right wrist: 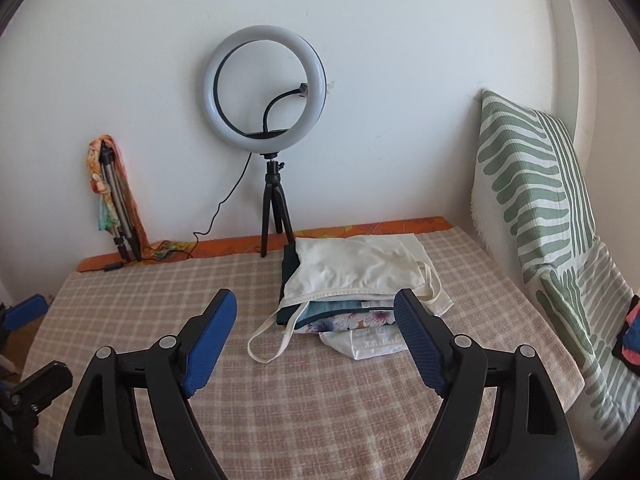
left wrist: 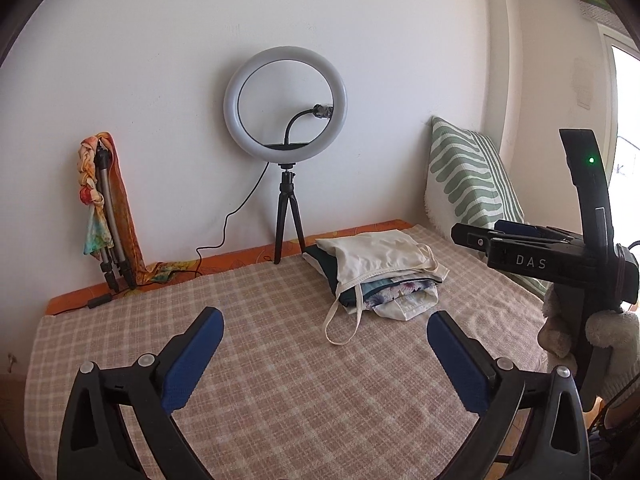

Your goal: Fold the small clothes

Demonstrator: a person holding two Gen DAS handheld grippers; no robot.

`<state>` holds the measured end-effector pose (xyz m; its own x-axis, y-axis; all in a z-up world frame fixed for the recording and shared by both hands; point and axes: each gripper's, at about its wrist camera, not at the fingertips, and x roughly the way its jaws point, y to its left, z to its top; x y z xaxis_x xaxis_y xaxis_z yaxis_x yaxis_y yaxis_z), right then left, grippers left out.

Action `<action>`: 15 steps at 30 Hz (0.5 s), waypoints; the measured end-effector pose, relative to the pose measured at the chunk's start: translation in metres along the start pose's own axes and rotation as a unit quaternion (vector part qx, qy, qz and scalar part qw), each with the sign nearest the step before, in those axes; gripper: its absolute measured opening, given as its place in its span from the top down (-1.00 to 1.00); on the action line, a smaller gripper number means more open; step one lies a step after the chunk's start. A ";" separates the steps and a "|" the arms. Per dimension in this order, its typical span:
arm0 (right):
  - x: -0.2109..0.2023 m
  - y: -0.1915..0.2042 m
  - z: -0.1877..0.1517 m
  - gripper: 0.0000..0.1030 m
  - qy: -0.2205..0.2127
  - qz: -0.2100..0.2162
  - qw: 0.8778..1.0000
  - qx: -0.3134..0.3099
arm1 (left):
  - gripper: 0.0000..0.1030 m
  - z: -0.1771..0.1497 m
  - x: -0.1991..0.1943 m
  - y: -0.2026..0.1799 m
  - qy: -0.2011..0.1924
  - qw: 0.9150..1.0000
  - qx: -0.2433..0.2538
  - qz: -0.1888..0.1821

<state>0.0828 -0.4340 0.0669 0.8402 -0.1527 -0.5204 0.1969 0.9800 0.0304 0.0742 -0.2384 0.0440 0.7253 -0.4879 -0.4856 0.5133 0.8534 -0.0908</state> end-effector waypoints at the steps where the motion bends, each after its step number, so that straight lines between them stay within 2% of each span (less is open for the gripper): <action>1: 0.000 0.002 -0.004 -0.58 -0.001 -0.001 1.000 0.002 | -0.99 -0.004 -0.002 0.001 0.002 1.000 0.002 0.002; 8: -0.004 0.017 -0.026 -0.58 -0.008 -0.005 1.000 0.005 | -0.99 -0.031 -0.016 0.007 -0.002 1.000 0.001 0.015; 15: -0.003 0.027 -0.035 -0.58 -0.014 -0.010 1.000 0.004 | -0.99 -0.042 -0.015 0.007 0.004 0.999 0.014 0.037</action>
<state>0.0681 -0.4024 0.0388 0.8495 -0.1765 -0.4973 0.2186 0.9754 0.0273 0.0476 -0.2176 0.0145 0.7575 -0.4229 -0.4973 0.4719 0.8811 -0.0304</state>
